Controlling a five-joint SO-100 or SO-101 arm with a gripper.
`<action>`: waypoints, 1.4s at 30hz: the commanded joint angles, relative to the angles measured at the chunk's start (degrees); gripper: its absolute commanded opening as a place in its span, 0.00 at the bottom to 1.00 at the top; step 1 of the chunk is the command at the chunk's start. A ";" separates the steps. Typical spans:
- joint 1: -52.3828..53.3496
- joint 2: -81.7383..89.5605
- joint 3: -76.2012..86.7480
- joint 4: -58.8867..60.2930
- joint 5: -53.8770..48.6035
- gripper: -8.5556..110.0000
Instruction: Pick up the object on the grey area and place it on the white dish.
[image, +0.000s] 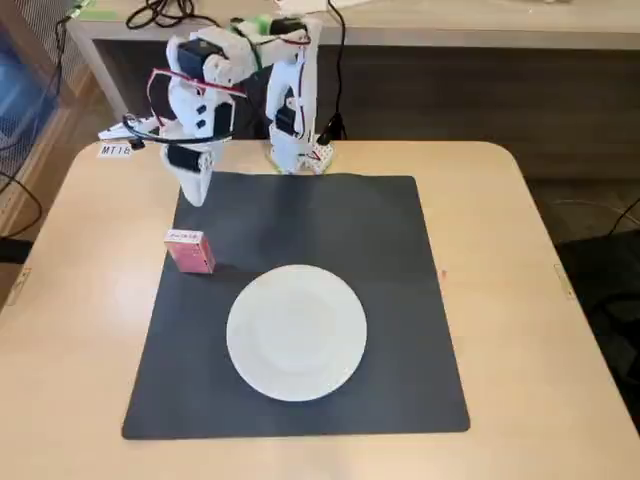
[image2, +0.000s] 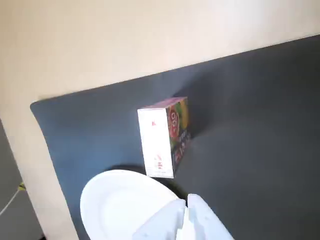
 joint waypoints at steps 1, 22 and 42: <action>0.26 -1.32 -5.10 0.79 -1.23 0.16; 3.08 -21.01 -22.24 13.62 -2.20 0.43; 2.81 -40.52 -33.57 13.10 -2.46 0.23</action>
